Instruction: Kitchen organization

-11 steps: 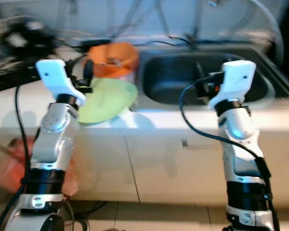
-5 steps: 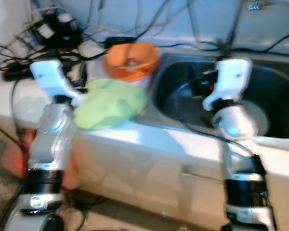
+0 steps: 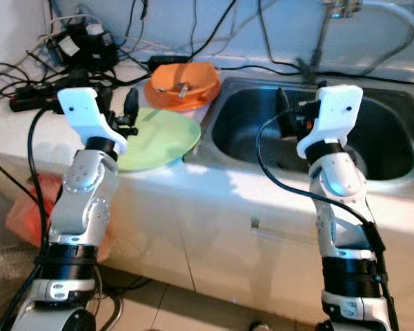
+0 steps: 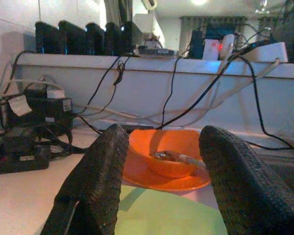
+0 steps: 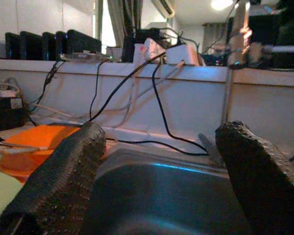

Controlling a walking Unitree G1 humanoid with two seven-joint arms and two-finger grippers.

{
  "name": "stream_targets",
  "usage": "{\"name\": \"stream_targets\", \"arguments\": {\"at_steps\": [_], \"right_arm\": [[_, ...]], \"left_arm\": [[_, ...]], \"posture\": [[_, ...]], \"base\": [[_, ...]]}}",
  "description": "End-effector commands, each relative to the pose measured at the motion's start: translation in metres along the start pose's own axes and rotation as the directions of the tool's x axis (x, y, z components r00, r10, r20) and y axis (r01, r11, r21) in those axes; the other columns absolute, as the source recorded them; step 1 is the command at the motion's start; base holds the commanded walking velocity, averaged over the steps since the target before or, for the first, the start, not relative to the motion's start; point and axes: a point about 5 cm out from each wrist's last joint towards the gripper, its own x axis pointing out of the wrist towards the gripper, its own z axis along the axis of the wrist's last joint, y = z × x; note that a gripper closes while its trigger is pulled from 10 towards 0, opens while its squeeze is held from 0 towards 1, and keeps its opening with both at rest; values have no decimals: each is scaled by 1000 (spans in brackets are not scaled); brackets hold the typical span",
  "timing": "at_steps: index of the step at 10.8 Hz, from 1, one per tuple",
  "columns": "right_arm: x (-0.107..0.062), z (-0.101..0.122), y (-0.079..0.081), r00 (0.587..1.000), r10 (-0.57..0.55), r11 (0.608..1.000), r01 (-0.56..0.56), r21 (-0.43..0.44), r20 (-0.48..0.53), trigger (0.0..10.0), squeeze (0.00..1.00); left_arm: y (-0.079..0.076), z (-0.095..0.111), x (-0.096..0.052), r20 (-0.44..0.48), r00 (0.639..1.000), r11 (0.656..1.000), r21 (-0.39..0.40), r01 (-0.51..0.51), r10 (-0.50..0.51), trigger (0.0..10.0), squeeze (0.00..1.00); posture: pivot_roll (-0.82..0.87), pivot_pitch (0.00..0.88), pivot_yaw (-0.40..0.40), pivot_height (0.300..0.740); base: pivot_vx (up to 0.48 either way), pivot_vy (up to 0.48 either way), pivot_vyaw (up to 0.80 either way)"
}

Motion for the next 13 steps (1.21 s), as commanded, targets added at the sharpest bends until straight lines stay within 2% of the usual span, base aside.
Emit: {"name": "stream_targets", "arguments": {"at_steps": [1, 3, 8, 13], "right_arm": [[2, 4, 3, 1000, 9, 1000, -9, -3, 13, 10000, 0], [4, 7, 6, 999, 32, 999, -33, 39, 9, 10000, 0], [5, 7, 5, 1000, 29, 998, -29, 47, 5, 10000, 0], [5, 8, 4, 1000, 20, 999, -20, 40, 10, 10000, 0]], "left_arm": [[3, -4, -4, -16, 1000, 1000, 15, -12, 13, 10000, 0], [4, -12, -7, -74, 997, 999, 11, -30, 30, 10000, 0], [6, -10, -2, -79, 997, 1000, -4, -6, 6, 10000, 0], [7, -7, -2, -68, 998, 1000, -10, -9, 8, 10000, 0]], "posture": [[-9, 0, 62, 740], [-6, 0, 58, 740], [-8, 2, 63, 740], [-10, 6, 58, 740]], "base": [[0, 0, 0], [0, 0, 0], [0, 0, 0], [440, 0, 0]]}}
